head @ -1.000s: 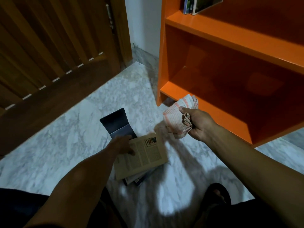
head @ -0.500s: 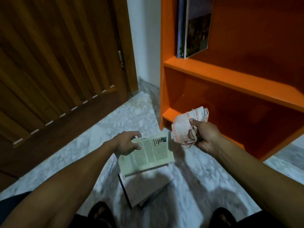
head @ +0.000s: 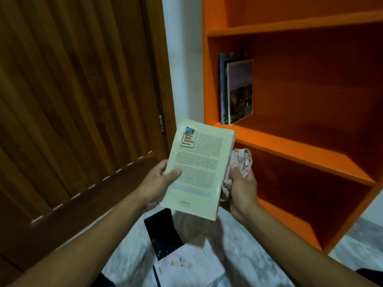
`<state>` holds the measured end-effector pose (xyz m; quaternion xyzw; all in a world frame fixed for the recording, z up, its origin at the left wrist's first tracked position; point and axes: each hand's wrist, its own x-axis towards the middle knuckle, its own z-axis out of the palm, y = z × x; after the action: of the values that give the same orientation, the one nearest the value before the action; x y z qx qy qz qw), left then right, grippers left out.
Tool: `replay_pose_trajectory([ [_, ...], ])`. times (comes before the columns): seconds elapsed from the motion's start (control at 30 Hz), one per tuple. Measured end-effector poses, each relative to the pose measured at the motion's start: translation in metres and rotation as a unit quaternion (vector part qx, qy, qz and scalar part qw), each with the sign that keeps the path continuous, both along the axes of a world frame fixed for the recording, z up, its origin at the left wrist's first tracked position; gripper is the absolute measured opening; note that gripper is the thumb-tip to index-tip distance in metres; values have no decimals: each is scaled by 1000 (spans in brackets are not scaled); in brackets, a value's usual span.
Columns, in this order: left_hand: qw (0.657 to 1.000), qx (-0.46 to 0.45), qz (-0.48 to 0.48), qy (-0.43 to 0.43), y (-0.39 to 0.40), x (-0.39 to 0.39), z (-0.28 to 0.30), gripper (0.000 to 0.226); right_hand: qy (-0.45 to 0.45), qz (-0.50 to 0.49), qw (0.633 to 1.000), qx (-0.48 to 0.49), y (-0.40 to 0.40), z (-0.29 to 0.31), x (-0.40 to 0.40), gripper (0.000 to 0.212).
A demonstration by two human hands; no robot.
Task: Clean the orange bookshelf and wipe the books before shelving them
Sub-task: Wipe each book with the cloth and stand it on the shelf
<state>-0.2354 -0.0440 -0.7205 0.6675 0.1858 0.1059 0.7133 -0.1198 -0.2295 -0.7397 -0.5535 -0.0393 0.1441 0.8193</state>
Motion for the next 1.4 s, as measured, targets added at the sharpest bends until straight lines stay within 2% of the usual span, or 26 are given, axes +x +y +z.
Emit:
replay_pose_trajectory([
  [0.13, 998, 44, 33, -14, -21, 4, -1, 33, -85, 36, 996, -13, 0, 10, -4, 30],
  [0.23, 996, 79, 29, -19, -27, 8, -4, 37, -104, 47, 993, -34, -3, 10, -2, 31],
  [0.33, 996, 65, 56, -33, -32, 14, -10, 34, -70, 80, 994, -25, -7, 11, 0, 26],
  [0.5, 993, -60, 87, -55, -37, 19, -15, 29, -10, 152, 988, -10, -16, 6, 1, 24],
  [0.57, 992, -67, 90, -60, -38, 21, -15, 30, 27, 153, 988, -10, -19, 6, 6, 24],
  [0.63, 993, -55, 89, -60, -38, 22, -13, 30, 62, 120, 991, -20, -23, 11, 14, 25],
  [0.7, 993, -42, 86, -62, -37, 22, -12, 28, 76, 32, 996, -40, -27, 20, 27, 21],
  [0.77, 994, -31, 89, -63, -35, 20, -10, 27, 26, -72, 995, -65, -31, 30, 43, 24],
  [0.8, 993, -26, 91, -63, -34, 20, -9, 27, -39, -108, 991, -74, -32, 36, 50, 31],
  [0.87, 994, -17, 88, -63, -36, 20, -8, 27, -216, -125, 964, -90, -33, 50, 57, 44],
  [0.93, 994, -13, 85, -60, -39, 22, -6, 28, -376, -80, 913, -135, -26, 65, 57, 49],
  [1.03, 993, -34, 91, -60, -43, 26, -7, 31, -535, 19, 783, -317, -10, 72, 54, 46],
  [1.07, 992, -50, 96, -61, -43, 27, -8, 32, -551, 48, 751, -361, -7, 65, 53, 48],
  [1.13, 989, -81, 107, -64, -41, 28, -8, 32, -558, 114, 724, -389, -7, 42, 49, 55],
  [1.27, 982, -117, 136, -57, -29, 28, -10, 31, -600, 184, 705, -330, -20, -1, 27, 50],
  [1.33, 979, -124, 151, -53, -24, 28, -13, 30, -633, 200, 684, -304, -28, -18, 15, 58],
  [1.4, 975, -130, 171, -52, -23, 27, -14, 30, -659, 225, 658, -287, -37, -28, 2, 51],
])
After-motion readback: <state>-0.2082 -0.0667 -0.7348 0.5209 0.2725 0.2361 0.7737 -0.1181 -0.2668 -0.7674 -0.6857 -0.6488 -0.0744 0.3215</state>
